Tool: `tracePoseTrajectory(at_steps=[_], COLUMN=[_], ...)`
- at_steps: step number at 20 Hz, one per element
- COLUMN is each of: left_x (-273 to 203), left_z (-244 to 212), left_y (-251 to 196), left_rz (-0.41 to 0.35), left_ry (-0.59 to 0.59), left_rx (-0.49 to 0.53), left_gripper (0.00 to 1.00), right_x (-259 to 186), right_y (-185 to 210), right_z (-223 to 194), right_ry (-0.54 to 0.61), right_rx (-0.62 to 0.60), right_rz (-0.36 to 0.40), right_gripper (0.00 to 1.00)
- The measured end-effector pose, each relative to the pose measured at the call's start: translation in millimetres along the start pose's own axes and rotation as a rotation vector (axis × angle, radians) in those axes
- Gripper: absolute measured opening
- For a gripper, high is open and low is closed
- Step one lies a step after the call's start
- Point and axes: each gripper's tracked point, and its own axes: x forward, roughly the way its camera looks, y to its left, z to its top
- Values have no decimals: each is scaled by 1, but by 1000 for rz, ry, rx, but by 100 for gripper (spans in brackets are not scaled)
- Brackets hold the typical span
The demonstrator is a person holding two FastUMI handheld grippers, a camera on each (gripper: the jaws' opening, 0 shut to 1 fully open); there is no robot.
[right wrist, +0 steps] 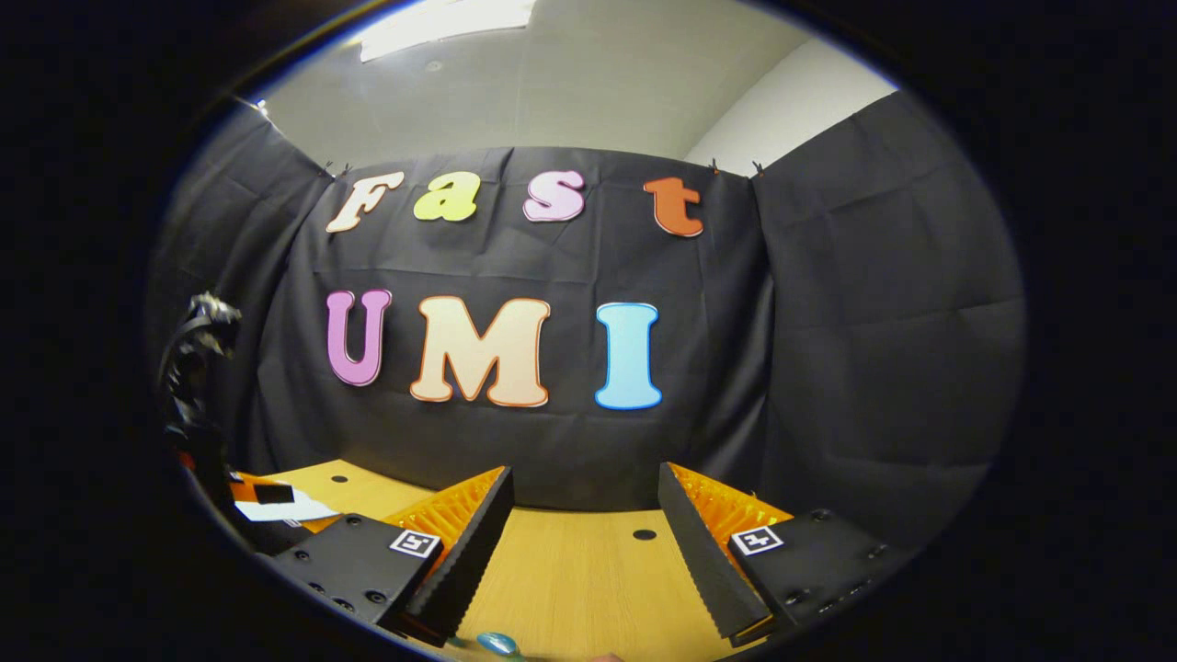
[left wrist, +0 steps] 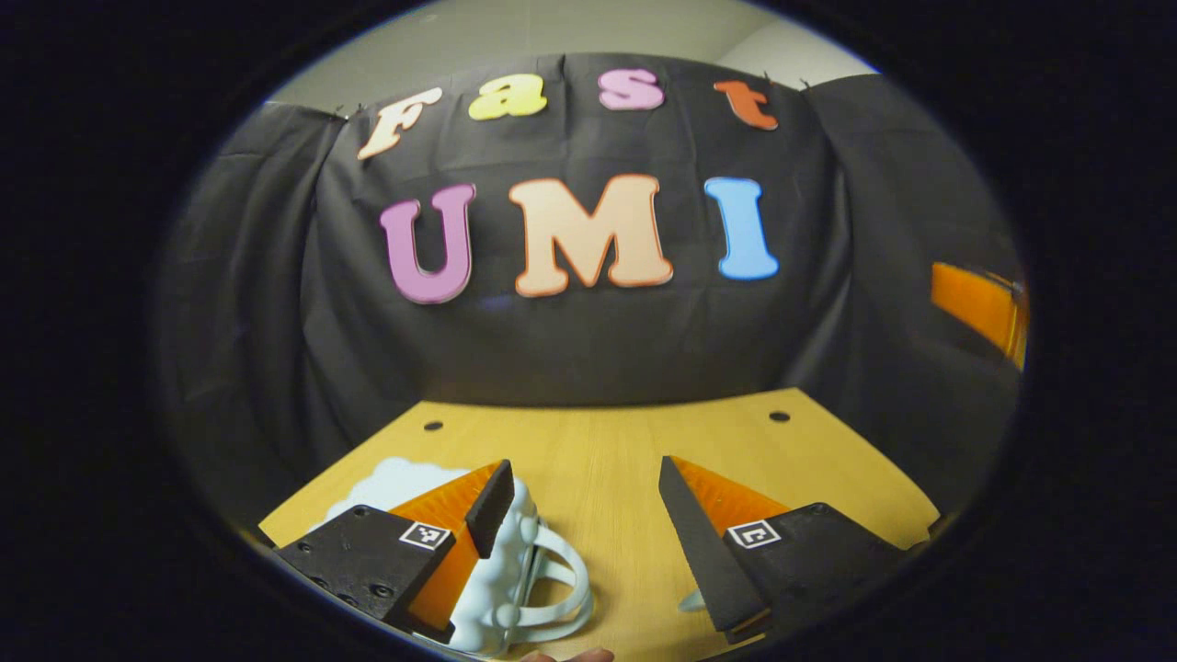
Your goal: First open the suitcase, pack the skin care products into it, and then close the suitcase.
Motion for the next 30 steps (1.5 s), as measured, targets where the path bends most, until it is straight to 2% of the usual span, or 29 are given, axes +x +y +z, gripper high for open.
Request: tracePoseTrajectory(at_steps=[3,8,15,16,18,20,22,23,24,25,27,30], left_x=[13,34,42,44,42,43,44,46,48,49,46,44], left_z=[-41,-80,-130,-133,-148,-163,-168,-166,-165,-167,-175,-165], left_y=[5,14,4,-2,-12,-16,-9,-1,6,9,7,4], left_rz=[8,18,-15,-47,-88,-103,-80,-58,-37,-34,-53,-78], left_ry=[116,242,430,445,503,553,564,555,551,564,617,593], left_rx=[27,34,37,46,25,-14,14,42,60,62,37,4], left_gripper=[94,97,96,96,87,84,74,64,51,31,10,4], right_x=[-1,-3,-6,-5,-6,-7,-9,-9,-9,-8,-7,-3], right_y=[-6,-12,-19,-19,-20,-22,-23,-25,-26,-26,-24,-22], right_z=[-7,-17,-32,-33,-34,-35,-33,-35,-35,-35,-36,-38], right_ry=[25,53,88,90,91,87,80,75,71,71,70,59], right_rx=[-10,-37,-69,-74,-82,-89,-98,-104,-108,-107,-95,-91], right_rz=[-17,-37,-59,-61,-61,-60,-55,-52,-50,-43,-19,20], right_gripper=[99,99,99,99,99,99,99,99,99,99,99,99])
